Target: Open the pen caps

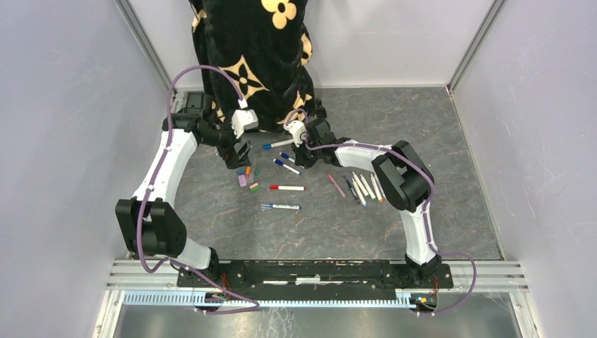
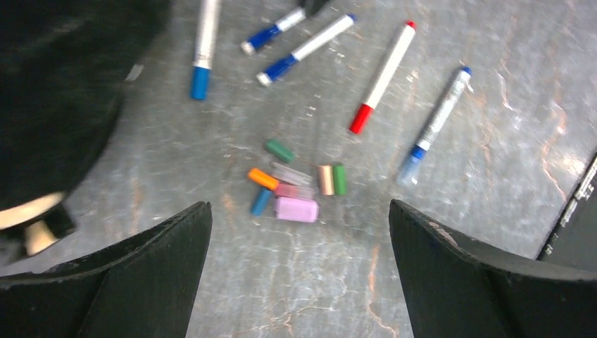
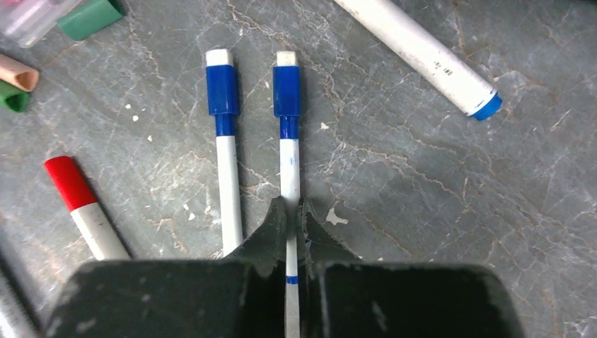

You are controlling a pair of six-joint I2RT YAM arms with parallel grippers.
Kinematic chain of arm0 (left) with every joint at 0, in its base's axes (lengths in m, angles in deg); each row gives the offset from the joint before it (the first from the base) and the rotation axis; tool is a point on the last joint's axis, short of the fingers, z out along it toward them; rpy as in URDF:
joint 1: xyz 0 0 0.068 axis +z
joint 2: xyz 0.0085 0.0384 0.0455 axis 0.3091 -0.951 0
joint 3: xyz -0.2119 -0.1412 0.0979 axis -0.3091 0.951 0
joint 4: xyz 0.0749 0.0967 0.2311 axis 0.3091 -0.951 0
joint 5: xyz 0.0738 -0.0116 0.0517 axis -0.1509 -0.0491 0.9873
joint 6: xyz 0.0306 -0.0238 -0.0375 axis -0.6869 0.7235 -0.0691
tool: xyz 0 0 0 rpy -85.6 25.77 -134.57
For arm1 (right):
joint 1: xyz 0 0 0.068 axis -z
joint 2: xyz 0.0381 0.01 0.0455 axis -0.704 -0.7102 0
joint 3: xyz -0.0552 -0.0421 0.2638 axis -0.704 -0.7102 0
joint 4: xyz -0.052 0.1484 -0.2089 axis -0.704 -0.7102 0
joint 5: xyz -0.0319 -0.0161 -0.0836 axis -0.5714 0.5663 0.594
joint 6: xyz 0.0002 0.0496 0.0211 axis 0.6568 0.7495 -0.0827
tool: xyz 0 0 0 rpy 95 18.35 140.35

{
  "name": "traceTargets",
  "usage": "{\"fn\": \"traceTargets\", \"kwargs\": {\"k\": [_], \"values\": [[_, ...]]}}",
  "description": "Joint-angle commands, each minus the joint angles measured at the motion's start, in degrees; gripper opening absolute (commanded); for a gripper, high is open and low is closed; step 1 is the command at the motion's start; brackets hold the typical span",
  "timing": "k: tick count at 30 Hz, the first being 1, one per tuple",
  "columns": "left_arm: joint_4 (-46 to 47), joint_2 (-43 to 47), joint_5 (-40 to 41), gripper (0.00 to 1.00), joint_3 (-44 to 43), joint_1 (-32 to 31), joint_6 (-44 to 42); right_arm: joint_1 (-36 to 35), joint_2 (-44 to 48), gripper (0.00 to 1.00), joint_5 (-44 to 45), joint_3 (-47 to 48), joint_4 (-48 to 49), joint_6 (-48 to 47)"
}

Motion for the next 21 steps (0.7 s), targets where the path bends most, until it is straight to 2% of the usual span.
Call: {"fn": "traceTargets", "kwargs": {"k": [1, 5, 11, 21], "values": [[-6.0, 0.5, -7.2, 1.0, 3.5, 0.2, -15.0, 1.8, 5.4, 0.0, -7.6, 2.8, -1.9, 5.0], [-10.5, -0.4, -11.1, 0.99, 4.0, -0.1, -26.1, 3.0, 7.9, 0.0, -20.6, 3.7, -2.7, 10.6], [-11.2, -0.7, -10.9, 0.98, 5.2, -3.1, -33.5, 2.7, 9.1, 0.0, -37.8, 2.5, -3.8, 16.0], [-4.0, 0.9, -7.2, 0.91, 8.5, -9.0, -32.6, 1.8, 9.4, 0.0, -46.3, 2.6, -5.1, 18.1]]}}
